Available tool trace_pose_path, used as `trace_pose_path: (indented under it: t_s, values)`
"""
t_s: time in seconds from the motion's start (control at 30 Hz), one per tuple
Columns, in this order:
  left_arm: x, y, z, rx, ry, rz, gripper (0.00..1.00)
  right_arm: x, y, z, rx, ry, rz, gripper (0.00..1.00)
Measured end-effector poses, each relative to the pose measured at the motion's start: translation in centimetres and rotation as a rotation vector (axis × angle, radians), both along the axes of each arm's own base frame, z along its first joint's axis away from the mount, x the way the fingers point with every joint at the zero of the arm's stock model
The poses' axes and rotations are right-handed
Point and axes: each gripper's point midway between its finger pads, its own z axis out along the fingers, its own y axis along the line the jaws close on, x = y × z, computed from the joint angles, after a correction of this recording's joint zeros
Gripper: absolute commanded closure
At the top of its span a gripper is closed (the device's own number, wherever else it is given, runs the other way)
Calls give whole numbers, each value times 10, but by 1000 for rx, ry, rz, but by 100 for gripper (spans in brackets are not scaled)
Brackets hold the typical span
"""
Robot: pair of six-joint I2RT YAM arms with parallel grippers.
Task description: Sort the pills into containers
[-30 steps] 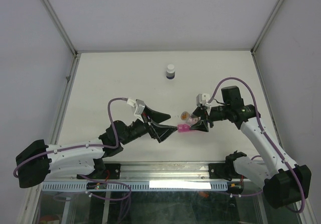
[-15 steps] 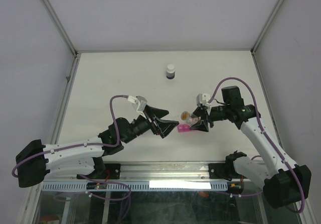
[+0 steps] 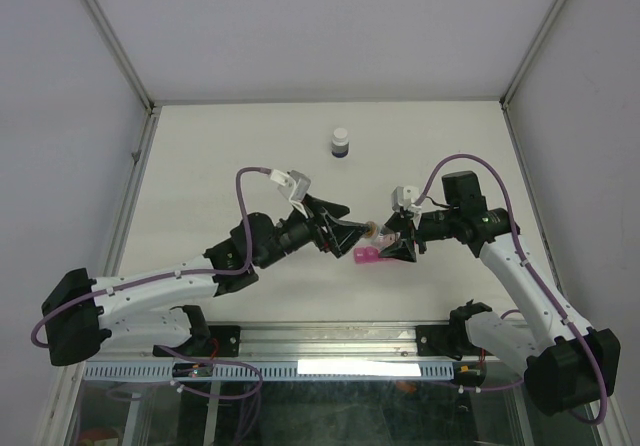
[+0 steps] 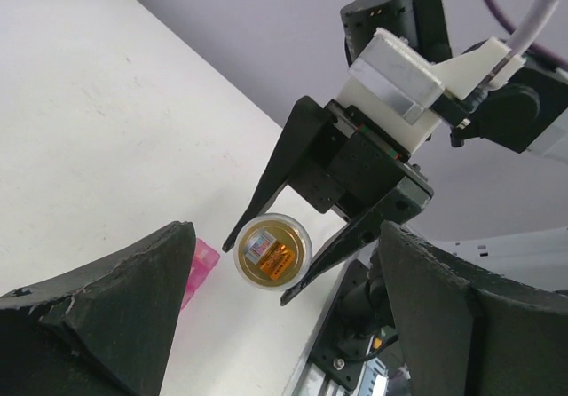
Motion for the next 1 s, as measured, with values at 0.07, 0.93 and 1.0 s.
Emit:
trace_pose_path:
  t_s: [0.07, 0.93, 1.0]
  values:
    - [1, -6, -4, 23, 12, -11, 20, 0, 0, 0, 0, 0, 0, 100]
    - [-5, -37, -52, 202, 103, -106, 59, 2, -1, -2, -11, -3, -9, 100]
    - [-6, -37, -52, 205, 98, -115, 72, 2, -1, -1, -11, -4, -9, 100]
